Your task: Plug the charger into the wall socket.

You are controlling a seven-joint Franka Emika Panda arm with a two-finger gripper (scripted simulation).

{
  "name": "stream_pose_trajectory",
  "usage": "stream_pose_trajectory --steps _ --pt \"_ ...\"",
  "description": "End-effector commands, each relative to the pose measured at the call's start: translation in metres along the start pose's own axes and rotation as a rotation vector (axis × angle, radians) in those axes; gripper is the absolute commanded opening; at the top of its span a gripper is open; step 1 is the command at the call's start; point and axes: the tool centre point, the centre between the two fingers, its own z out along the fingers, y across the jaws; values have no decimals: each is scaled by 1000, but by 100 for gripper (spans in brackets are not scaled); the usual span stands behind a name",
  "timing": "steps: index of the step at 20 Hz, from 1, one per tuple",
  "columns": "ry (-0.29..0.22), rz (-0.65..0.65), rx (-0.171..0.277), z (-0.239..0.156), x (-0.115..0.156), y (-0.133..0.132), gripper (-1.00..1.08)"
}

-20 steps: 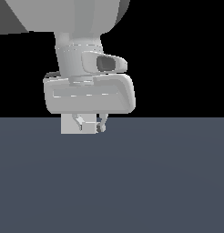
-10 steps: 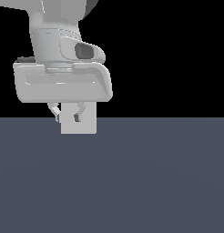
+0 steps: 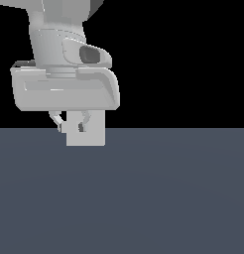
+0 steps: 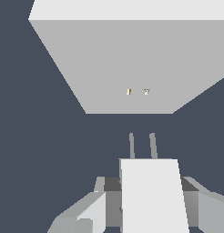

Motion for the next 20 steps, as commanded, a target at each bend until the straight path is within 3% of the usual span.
stream_pose_trajectory --steps 1,13,20 --pt "0 0 1 1 2 0 -100" --pt "0 1 2 13 39 0 -100" --pt "-1 0 1 15 46 0 -100"
